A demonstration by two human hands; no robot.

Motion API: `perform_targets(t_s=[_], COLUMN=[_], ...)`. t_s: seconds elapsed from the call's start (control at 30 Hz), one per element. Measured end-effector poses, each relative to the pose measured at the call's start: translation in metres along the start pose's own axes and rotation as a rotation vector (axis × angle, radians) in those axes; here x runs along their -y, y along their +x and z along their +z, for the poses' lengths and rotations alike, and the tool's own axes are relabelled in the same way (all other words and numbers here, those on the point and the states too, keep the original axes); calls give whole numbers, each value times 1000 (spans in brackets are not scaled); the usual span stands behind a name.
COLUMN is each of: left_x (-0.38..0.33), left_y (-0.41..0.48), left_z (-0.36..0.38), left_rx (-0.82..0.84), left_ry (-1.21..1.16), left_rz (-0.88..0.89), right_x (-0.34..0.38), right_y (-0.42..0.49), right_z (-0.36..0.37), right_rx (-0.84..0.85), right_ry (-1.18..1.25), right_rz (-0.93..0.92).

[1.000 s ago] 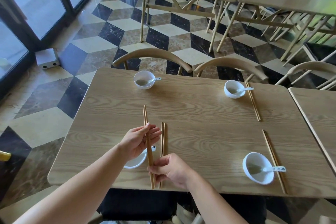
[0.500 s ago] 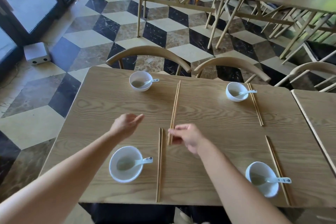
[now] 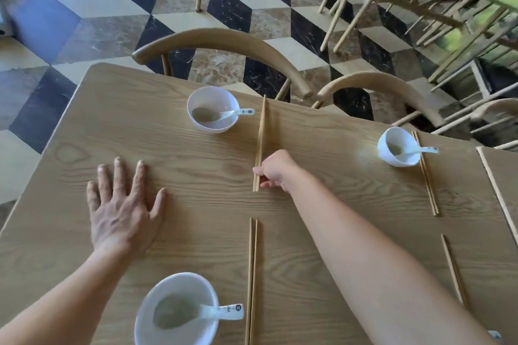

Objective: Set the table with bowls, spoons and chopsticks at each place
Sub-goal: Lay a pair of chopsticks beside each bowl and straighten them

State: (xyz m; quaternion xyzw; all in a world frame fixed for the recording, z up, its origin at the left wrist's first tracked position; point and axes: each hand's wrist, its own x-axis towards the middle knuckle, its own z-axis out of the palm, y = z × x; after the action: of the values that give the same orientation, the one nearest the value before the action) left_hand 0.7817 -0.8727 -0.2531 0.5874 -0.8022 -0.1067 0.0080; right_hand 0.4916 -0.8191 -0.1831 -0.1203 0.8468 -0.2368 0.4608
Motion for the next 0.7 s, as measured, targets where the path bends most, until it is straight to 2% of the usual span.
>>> perform_targets(t_s=[0.33, 0.47, 0.7], left_x=[-1, -2, -2], left_y=[-2, -3, -2], left_z=[0, -1, -2], left_rx=[-42, -41, -53], left_ry=[-12, -18, -29], left_rz=[-5, -8, -11], right_x=[19, 20, 8], right_y=[-10, -15, -17], right_z=[1, -1, 7], right_rx=[7, -103, -210], right_ry=[-446, -530, -394], right_rz=[115, 50, -19])
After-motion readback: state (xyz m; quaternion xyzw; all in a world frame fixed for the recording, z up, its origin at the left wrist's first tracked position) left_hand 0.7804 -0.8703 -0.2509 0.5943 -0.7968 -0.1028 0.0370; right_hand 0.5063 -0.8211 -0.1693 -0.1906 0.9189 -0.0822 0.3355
